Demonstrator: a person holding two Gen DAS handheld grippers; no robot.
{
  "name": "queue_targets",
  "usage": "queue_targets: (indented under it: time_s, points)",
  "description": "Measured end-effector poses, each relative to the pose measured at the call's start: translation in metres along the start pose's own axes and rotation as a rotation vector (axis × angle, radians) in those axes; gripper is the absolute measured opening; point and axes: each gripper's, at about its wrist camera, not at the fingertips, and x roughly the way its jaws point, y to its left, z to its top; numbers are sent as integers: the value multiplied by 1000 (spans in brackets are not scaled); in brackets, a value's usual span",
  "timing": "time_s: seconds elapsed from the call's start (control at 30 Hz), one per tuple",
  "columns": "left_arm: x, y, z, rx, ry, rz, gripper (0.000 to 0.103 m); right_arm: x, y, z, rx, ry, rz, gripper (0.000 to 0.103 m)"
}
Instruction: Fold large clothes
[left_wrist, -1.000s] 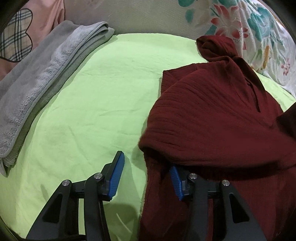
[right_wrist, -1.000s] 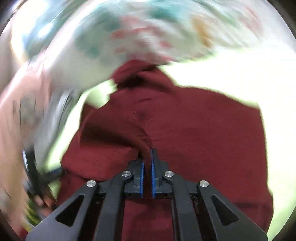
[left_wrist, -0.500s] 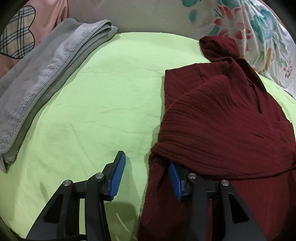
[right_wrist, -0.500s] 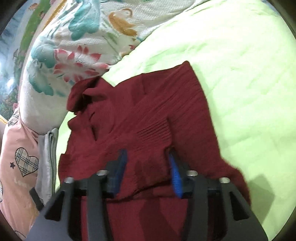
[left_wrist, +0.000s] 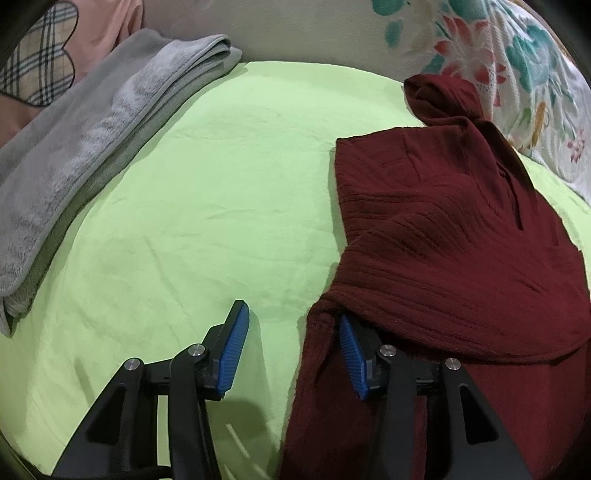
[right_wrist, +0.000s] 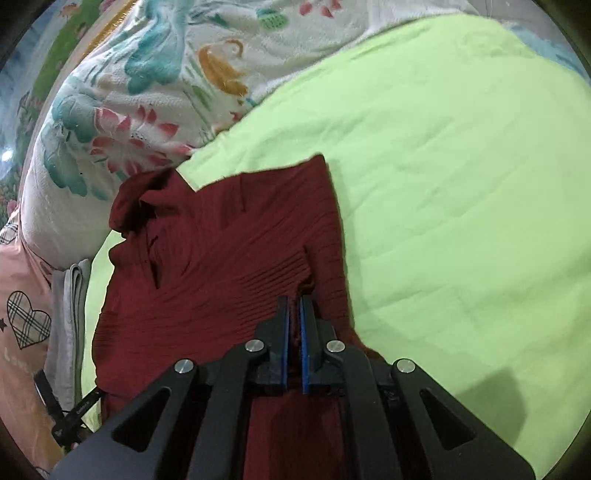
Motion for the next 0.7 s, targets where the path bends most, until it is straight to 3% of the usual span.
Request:
queue_targets:
  time_s: [0.1,0.17,0.23,0.27,0.3,0.4,0.47,0.57,0.7]
  points:
    - [-7,1,-4,23,20,17,51,-19,4,3,-24,-71,-78,9]
    - [-15,4,-10,31,38,10,51,-29,7,4,-45,-92,-54,11]
    - [-25,10,-12,21,41,-28,50,-32,16,5,-86,-88,-12,22]
    - [-29,12,-10,11,35,-64,50,-30,19,5,-99,-68,19,37]
    - [-31,14,-9,0,35,-92,51,-25,24,5,-109,-46,46,45]
    - [-27,19,8,-71,62,-216,59,-14,43,-2,-163,0,95,45]
    - [-18,19,24,-98,80,-278,78,-7,55,-7,-193,24,114,45]
    - [12,20,57,-152,140,-313,80,2,69,-15,-235,61,144,45]
    - [53,13,88,-172,243,-418,79,15,79,-18,-279,90,144,46]
